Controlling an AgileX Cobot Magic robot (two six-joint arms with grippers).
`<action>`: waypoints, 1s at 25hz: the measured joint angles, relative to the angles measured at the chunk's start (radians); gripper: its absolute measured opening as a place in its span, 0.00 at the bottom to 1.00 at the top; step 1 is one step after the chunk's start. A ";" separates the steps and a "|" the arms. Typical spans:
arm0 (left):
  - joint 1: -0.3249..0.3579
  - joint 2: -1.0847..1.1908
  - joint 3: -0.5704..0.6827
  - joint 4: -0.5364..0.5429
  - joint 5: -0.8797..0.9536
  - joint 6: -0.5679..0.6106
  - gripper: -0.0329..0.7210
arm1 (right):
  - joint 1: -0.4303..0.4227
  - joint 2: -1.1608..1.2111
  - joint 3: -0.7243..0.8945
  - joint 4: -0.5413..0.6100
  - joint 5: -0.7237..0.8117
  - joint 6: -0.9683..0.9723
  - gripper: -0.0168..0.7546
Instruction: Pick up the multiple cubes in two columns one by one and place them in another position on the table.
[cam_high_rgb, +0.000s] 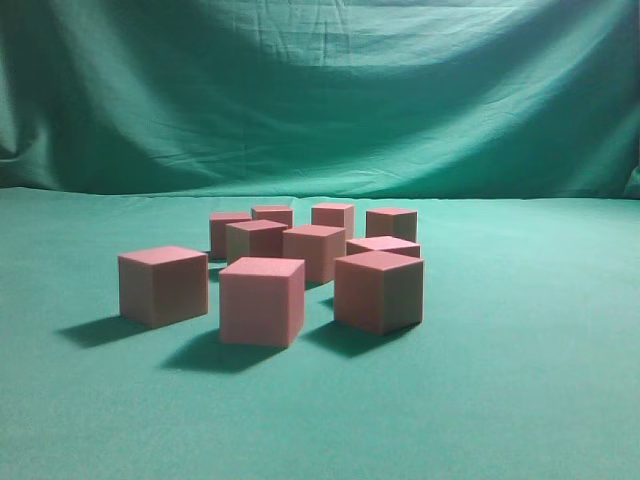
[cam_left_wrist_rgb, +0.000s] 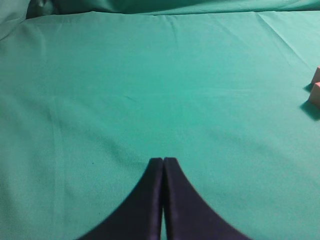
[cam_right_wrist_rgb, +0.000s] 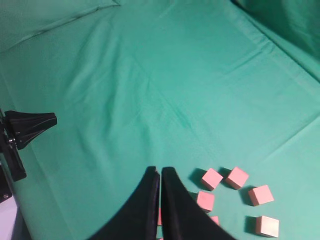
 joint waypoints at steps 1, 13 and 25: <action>0.000 0.000 0.000 0.000 0.000 0.000 0.04 | 0.000 -0.021 0.011 -0.002 0.000 0.000 0.02; 0.000 0.000 0.000 0.000 0.000 0.000 0.04 | -0.014 -0.316 0.354 -0.025 0.004 0.001 0.02; 0.000 0.000 0.000 0.000 0.000 0.000 0.04 | -0.404 -0.647 0.876 0.102 -0.270 0.000 0.02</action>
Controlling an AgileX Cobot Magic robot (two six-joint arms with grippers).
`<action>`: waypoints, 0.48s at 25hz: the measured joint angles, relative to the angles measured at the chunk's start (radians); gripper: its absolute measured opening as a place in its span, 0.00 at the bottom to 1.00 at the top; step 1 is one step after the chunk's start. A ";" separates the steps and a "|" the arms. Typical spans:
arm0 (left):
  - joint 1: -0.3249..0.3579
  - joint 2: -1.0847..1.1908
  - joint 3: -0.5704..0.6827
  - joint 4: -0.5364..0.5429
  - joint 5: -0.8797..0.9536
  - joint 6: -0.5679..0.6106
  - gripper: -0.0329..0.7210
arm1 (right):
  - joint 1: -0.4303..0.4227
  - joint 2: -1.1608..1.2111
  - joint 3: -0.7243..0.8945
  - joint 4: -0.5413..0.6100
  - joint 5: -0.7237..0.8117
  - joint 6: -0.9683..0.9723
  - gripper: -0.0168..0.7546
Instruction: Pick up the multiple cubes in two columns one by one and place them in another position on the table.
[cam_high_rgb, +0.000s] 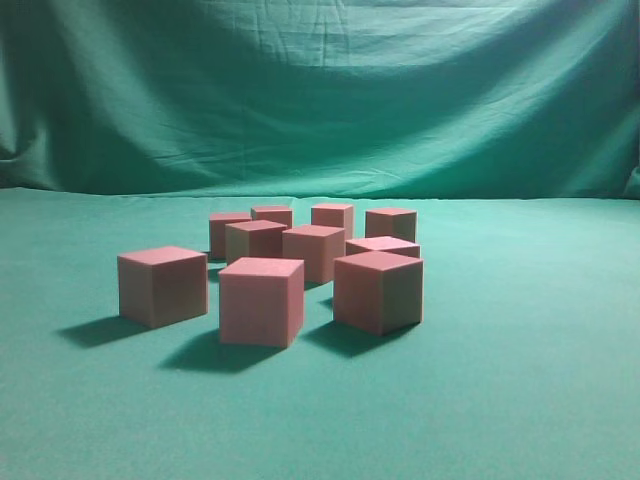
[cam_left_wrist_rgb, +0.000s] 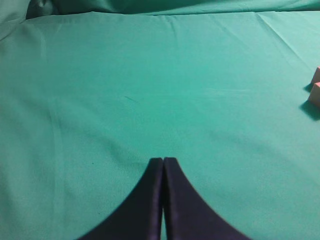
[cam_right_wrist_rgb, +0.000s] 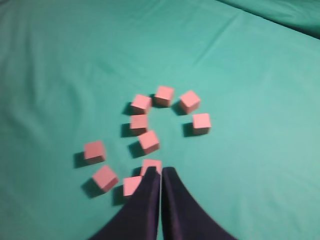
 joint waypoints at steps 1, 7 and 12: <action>0.000 0.000 0.000 0.000 0.000 0.000 0.04 | -0.035 -0.036 0.048 0.001 -0.039 -0.014 0.02; 0.000 0.000 0.000 0.000 0.000 0.000 0.04 | -0.180 -0.263 0.286 0.016 -0.224 -0.113 0.02; 0.000 0.000 0.000 0.000 0.000 0.000 0.04 | -0.282 -0.419 0.429 0.021 -0.308 -0.121 0.02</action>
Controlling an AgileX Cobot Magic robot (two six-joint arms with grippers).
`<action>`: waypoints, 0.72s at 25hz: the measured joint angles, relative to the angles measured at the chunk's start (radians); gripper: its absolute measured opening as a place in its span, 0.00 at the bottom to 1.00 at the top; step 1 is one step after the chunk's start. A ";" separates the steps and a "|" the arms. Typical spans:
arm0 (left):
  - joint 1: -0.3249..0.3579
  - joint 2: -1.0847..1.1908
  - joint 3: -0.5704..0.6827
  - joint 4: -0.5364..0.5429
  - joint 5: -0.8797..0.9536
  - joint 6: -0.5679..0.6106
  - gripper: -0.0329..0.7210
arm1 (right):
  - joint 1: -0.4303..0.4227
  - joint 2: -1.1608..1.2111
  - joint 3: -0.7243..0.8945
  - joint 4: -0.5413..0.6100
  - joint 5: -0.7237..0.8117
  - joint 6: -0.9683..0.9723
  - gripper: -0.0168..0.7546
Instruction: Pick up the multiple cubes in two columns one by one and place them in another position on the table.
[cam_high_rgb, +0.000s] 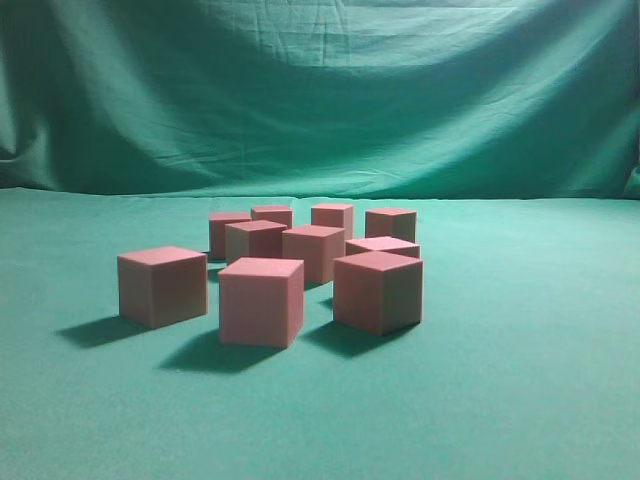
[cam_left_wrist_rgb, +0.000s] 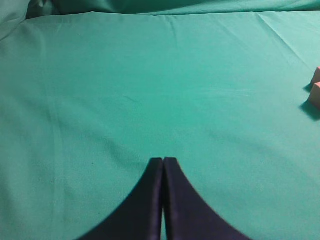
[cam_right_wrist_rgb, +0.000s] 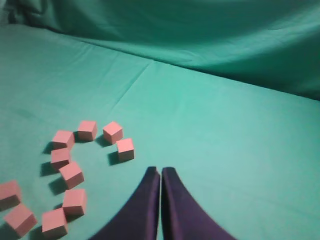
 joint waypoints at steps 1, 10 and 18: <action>0.000 0.000 0.000 0.000 0.000 0.000 0.04 | -0.028 -0.028 0.036 0.002 -0.019 -0.001 0.02; 0.000 0.000 0.000 0.000 0.000 0.000 0.04 | -0.226 -0.263 0.372 0.004 -0.280 -0.002 0.02; 0.000 0.000 0.000 0.000 0.000 0.000 0.04 | -0.303 -0.458 0.629 0.006 -0.361 -0.002 0.02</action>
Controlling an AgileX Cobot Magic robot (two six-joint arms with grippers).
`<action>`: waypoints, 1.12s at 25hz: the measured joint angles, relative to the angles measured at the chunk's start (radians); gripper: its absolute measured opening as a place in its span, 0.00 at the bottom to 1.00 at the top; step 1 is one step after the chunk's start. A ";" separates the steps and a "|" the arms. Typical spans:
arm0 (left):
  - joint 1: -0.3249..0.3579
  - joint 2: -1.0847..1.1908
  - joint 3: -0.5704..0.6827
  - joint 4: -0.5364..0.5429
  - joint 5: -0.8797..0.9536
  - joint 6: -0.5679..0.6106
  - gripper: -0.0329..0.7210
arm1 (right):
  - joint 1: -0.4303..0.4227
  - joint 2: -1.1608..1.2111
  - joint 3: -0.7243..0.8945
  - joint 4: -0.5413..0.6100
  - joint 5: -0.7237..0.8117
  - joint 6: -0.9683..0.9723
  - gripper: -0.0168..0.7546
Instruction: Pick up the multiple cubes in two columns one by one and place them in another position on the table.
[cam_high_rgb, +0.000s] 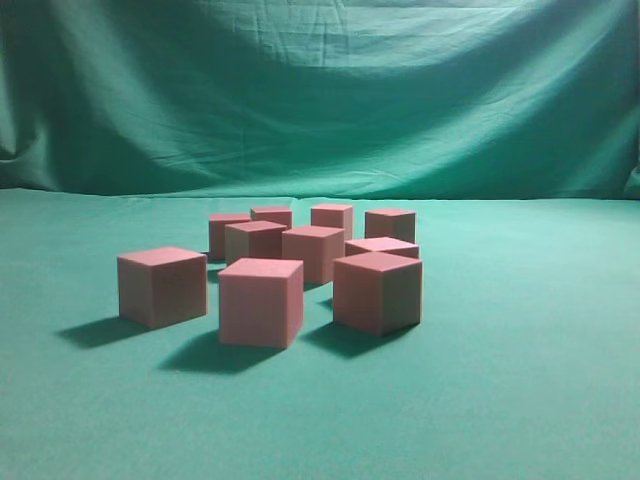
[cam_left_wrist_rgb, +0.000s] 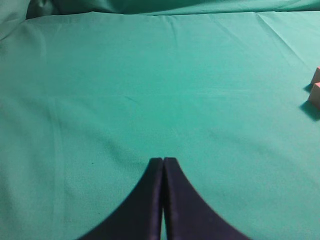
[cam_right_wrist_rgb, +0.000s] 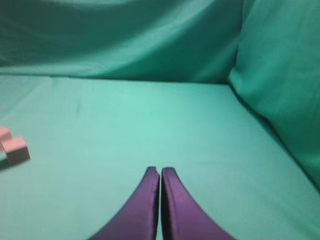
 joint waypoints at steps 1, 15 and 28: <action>0.000 0.000 0.000 0.000 0.000 0.000 0.04 | -0.004 -0.005 0.027 0.000 0.000 0.000 0.02; 0.000 0.000 0.000 0.000 0.000 0.000 0.04 | -0.006 -0.010 0.097 0.007 0.041 0.004 0.02; 0.000 0.000 0.000 0.000 0.000 0.000 0.04 | -0.006 -0.010 0.097 -0.024 0.055 0.057 0.02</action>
